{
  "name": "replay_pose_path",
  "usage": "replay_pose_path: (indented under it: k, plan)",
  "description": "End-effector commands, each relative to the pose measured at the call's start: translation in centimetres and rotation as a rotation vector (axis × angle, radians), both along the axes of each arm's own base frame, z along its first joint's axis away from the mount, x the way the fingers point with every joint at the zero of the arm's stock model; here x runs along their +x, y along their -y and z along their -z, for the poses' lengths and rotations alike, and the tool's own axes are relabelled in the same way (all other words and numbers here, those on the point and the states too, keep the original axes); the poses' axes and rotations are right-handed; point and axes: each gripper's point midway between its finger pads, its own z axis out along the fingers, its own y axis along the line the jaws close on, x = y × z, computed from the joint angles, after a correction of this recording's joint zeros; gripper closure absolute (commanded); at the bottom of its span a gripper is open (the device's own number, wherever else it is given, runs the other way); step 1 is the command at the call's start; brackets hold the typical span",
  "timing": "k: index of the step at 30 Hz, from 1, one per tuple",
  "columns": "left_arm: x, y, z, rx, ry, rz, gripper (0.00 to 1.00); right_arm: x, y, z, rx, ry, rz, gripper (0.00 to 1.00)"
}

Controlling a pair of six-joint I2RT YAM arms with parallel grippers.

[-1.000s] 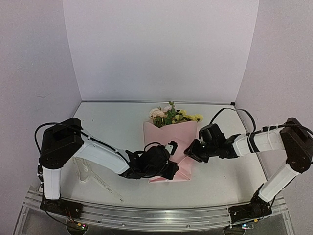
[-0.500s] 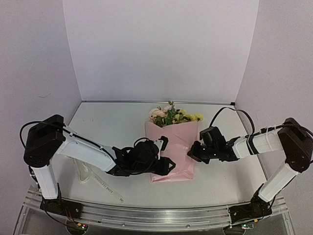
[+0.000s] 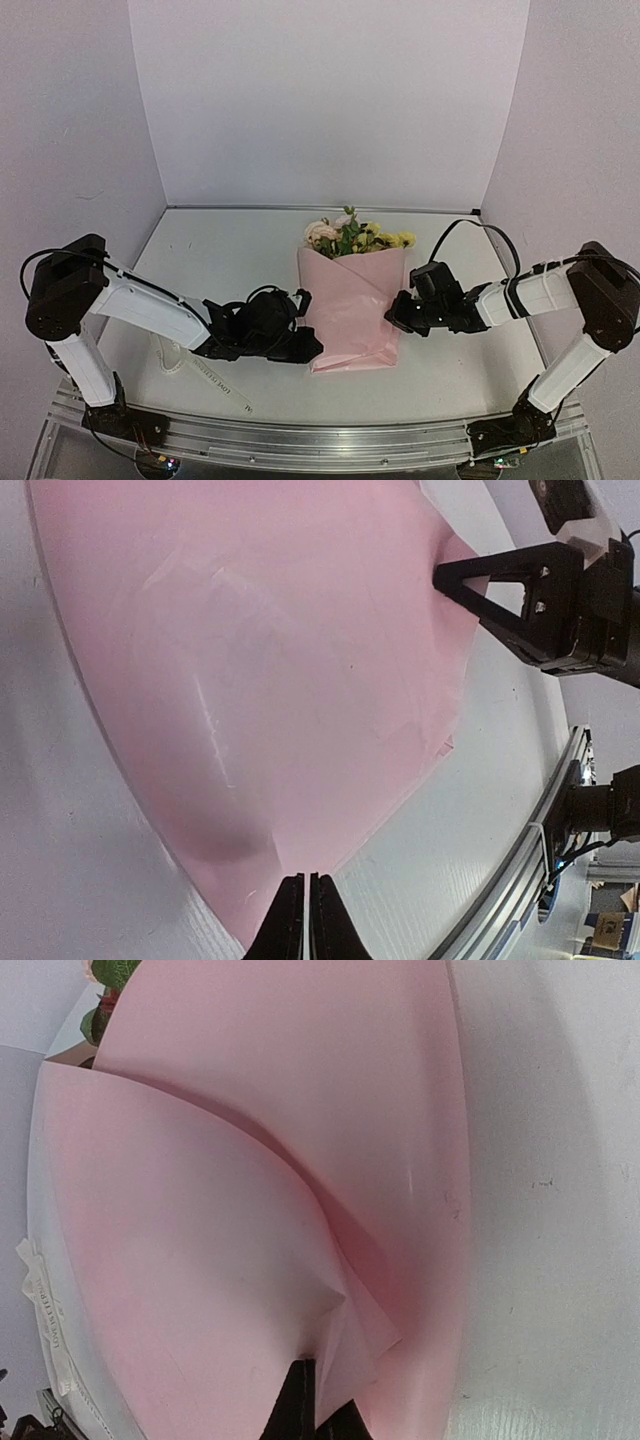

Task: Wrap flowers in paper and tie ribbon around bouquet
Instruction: Press the fold line on the folded wrapping paper.

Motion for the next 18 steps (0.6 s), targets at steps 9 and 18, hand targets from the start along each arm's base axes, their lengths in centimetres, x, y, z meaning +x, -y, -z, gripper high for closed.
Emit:
replay_pose_path:
  k: [9, 18]
  plan:
    - [-1.3, 1.9, 3.6, 0.037, -0.143, 0.067, 0.99, 1.2, 0.1, -0.9, -0.025, 0.045, 0.022, 1.00]
    - [-1.5, 0.4, 0.8, -0.002, -0.123, 0.045, 0.94, 1.5, -0.2, -1.3, -0.029, 0.047, 0.015, 1.00]
